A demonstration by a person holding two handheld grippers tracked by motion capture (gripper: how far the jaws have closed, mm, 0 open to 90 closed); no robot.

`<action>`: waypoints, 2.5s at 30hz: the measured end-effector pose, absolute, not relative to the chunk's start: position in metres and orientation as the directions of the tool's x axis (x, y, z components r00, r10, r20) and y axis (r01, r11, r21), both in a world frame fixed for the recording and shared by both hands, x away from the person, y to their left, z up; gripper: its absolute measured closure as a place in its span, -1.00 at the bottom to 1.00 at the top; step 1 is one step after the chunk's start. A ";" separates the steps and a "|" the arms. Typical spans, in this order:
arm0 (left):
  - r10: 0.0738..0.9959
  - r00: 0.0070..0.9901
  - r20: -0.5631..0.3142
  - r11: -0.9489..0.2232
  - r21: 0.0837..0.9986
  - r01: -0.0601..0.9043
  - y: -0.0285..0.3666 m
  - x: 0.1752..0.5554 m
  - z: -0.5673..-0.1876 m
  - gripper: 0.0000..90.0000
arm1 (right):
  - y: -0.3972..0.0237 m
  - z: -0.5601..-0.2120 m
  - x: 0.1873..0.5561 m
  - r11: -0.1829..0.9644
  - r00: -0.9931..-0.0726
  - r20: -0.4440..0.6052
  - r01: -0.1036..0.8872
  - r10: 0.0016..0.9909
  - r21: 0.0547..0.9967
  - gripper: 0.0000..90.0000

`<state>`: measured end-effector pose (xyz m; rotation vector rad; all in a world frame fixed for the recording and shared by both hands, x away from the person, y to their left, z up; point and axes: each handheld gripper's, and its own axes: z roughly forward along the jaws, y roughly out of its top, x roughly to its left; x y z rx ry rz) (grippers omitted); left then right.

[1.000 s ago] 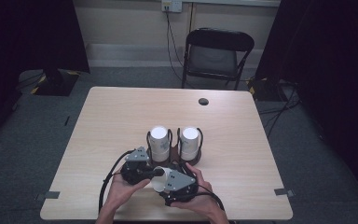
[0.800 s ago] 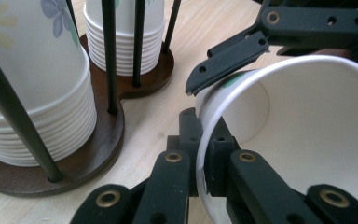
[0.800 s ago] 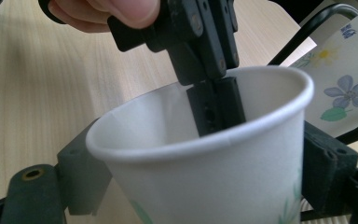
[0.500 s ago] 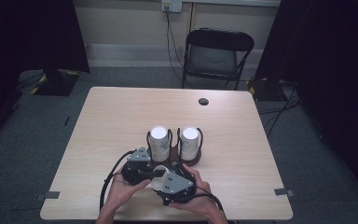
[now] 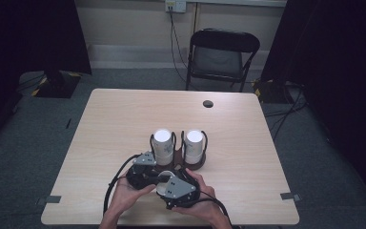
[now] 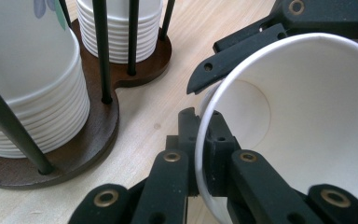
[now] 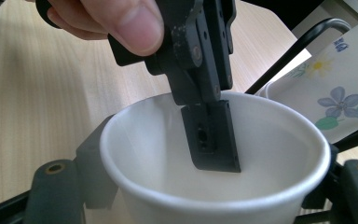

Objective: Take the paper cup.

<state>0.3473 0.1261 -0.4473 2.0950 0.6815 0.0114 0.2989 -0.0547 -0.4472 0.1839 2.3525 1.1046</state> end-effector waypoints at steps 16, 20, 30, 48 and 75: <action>0.517 0.831 -0.206 -0.391 0.807 0.443 0.128 0.343 -0.444 0.72 | -0.060 -0.443 0.300 0.614 -0.848 -0.366 -0.062 0.384 0.787 -0.38; 0.541 0.816 -0.204 -0.353 0.826 0.440 0.130 0.341 -0.444 0.57 | -0.062 -0.442 0.301 0.603 -0.849 -0.352 -0.050 0.394 0.796 -0.38; 0.606 0.771 -0.196 -0.297 0.844 0.447 0.134 0.340 -0.448 0.04 | -0.065 -0.445 0.302 0.573 -0.850 -0.312 -0.015 0.424 0.820 -0.38; 0.642 0.756 -0.124 -0.271 0.886 0.376 0.137 0.330 -0.445 -0.46 | -0.073 -0.446 0.304 0.519 -0.850 -0.257 0.023 0.460 0.854 -0.39; 0.738 0.665 -0.111 -0.164 0.928 0.336 0.174 0.322 -0.460 -0.66 | -0.095 -0.450 0.310 0.452 -0.825 -0.154 0.133 0.544 0.882 -0.38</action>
